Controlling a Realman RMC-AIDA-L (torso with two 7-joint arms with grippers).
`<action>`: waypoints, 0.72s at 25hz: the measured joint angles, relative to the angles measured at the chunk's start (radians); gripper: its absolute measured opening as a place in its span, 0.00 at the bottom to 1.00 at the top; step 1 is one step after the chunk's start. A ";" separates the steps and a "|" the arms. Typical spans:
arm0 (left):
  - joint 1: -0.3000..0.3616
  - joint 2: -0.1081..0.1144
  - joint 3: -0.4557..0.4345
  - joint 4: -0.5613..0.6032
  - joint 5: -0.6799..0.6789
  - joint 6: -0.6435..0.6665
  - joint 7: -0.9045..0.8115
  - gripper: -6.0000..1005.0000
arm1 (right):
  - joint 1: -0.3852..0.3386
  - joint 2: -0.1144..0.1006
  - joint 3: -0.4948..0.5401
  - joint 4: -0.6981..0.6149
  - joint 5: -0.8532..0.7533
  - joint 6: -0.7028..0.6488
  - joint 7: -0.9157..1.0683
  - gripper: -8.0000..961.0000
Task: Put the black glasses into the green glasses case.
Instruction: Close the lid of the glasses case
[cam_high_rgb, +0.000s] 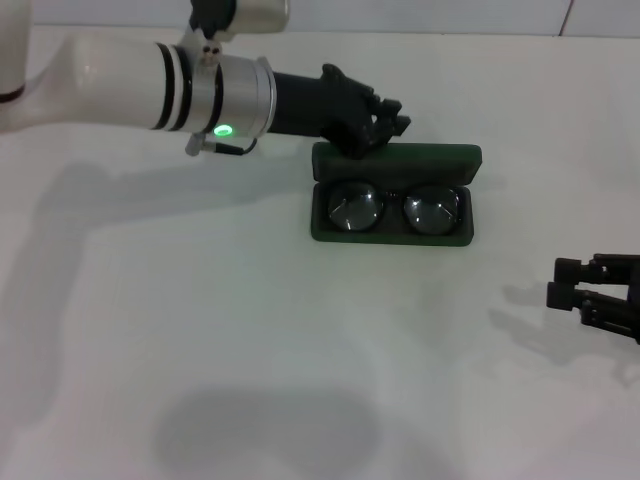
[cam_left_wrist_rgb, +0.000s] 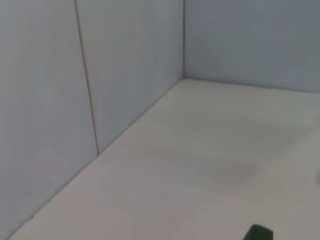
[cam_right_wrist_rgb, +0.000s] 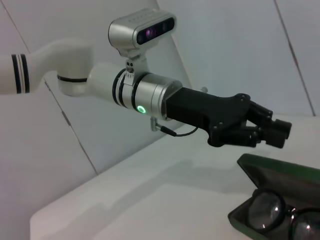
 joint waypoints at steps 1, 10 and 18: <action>0.000 0.000 0.003 -0.006 0.000 -0.005 0.000 0.19 | 0.002 0.001 -0.001 0.001 -0.003 0.005 0.000 0.39; 0.005 -0.009 0.006 -0.014 0.000 -0.013 0.003 0.19 | 0.006 0.002 0.001 0.019 -0.007 0.017 -0.001 0.38; -0.002 -0.011 0.008 -0.041 0.000 -0.014 0.012 0.19 | 0.009 0.003 0.000 0.031 -0.008 0.024 -0.003 0.39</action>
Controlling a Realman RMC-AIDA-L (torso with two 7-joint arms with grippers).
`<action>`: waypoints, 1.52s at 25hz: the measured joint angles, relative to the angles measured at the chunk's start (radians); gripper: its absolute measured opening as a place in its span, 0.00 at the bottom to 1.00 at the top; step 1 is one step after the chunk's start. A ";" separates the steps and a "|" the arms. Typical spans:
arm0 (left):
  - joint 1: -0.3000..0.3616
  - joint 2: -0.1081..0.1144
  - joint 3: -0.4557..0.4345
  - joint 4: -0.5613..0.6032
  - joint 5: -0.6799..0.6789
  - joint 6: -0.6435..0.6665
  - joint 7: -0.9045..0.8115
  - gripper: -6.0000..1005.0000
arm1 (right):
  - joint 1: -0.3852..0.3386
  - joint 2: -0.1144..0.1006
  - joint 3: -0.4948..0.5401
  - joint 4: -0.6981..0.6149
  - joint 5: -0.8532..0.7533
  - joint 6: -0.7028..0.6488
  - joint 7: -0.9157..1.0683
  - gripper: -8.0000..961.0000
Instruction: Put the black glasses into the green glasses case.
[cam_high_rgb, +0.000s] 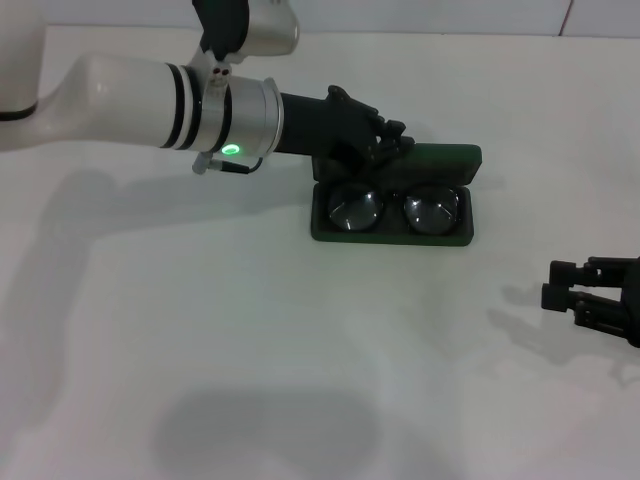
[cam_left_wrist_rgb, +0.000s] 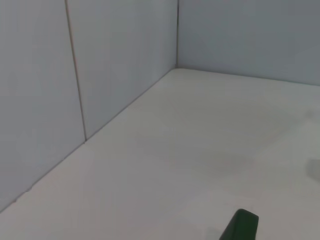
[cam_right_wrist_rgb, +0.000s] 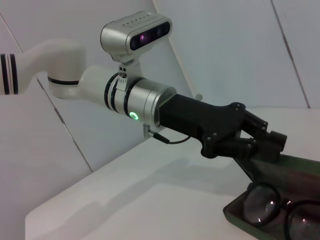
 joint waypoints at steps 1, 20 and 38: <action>0.000 0.000 0.000 0.000 0.000 0.000 0.000 0.19 | 0.000 0.000 0.000 0.003 0.000 0.003 -0.001 0.39; 0.009 -0.002 0.040 -0.040 -0.012 0.025 -0.015 0.20 | 0.000 0.001 0.000 0.021 0.000 -0.002 -0.025 0.38; 0.225 0.003 0.095 0.211 -0.241 0.468 0.092 0.20 | 0.000 0.001 0.001 0.013 0.015 -0.124 -0.146 0.41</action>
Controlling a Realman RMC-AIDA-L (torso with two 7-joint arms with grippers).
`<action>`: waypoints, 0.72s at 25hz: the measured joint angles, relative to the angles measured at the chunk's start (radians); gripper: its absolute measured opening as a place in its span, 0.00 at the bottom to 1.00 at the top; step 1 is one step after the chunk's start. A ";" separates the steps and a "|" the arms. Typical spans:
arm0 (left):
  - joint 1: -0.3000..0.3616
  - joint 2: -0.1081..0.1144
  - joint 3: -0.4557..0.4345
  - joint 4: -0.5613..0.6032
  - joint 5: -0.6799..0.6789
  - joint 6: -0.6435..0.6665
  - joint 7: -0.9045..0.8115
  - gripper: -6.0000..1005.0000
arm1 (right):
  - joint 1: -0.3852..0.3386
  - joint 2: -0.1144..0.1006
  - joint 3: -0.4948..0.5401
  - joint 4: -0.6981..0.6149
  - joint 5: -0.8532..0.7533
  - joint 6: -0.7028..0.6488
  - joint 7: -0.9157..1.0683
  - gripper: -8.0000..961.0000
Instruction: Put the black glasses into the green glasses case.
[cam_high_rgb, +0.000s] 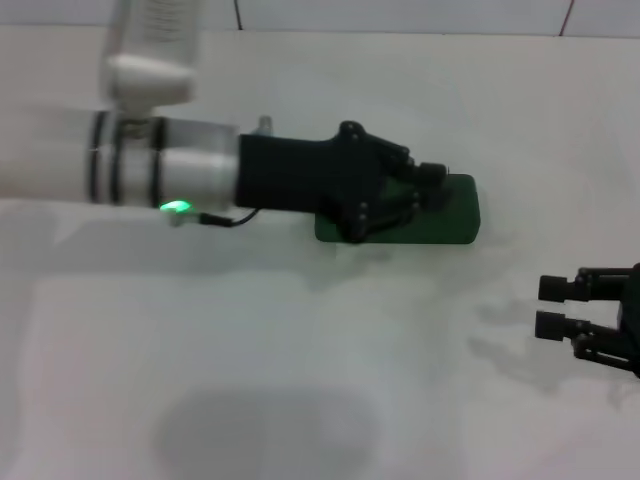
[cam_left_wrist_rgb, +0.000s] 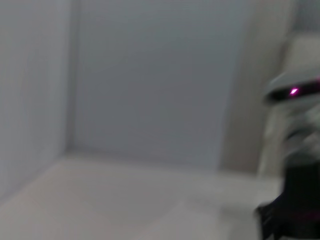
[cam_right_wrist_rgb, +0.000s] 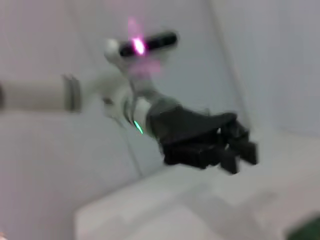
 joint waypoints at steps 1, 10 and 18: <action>0.044 0.002 -0.002 0.050 -0.023 0.070 0.011 0.20 | 0.000 0.002 0.000 0.003 0.021 -0.032 -0.027 0.41; 0.284 0.078 -0.008 0.112 -0.171 0.417 -0.056 0.34 | 0.009 0.014 -0.223 0.009 0.334 -0.146 -0.051 0.58; 0.330 0.093 -0.032 0.016 -0.166 0.433 0.050 0.59 | 0.068 0.015 -0.278 0.015 0.385 -0.141 -0.072 0.81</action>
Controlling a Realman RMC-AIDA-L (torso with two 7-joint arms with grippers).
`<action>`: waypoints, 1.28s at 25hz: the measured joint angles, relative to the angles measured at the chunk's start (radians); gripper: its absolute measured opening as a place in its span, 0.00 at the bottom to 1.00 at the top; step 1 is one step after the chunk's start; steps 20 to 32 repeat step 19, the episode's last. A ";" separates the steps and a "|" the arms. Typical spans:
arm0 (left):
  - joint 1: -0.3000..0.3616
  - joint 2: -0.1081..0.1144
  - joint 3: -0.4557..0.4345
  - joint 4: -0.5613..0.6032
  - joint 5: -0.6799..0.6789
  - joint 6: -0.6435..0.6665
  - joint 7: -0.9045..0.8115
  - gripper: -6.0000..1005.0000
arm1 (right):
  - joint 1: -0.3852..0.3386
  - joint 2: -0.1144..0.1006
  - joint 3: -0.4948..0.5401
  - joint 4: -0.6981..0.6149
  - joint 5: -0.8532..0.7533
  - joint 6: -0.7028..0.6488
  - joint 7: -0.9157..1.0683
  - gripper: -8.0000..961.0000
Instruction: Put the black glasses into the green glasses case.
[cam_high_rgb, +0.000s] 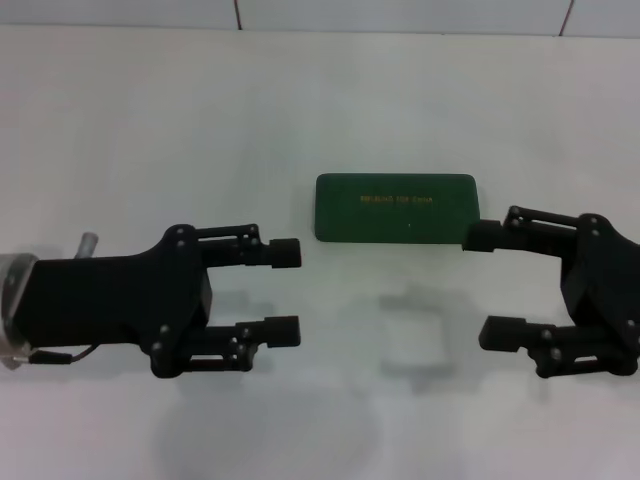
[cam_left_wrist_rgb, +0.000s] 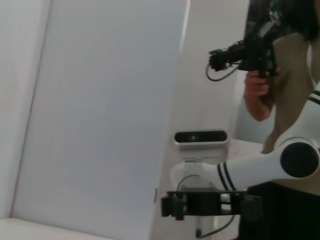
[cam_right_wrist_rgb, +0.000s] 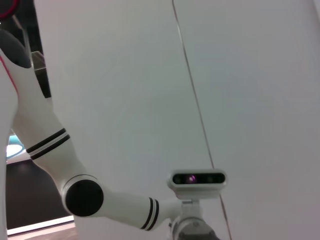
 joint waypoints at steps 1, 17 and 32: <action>-0.001 0.003 -0.005 -0.016 0.000 -0.002 0.009 0.61 | 0.005 0.000 -0.002 0.002 0.000 0.000 0.000 0.85; -0.007 0.003 -0.038 -0.095 0.039 -0.005 0.056 0.68 | 0.048 0.000 -0.051 0.076 0.050 0.015 -0.030 0.84; -0.008 0.003 -0.037 -0.095 0.040 -0.005 0.056 0.68 | 0.049 0.000 -0.052 0.084 0.050 0.015 -0.031 0.84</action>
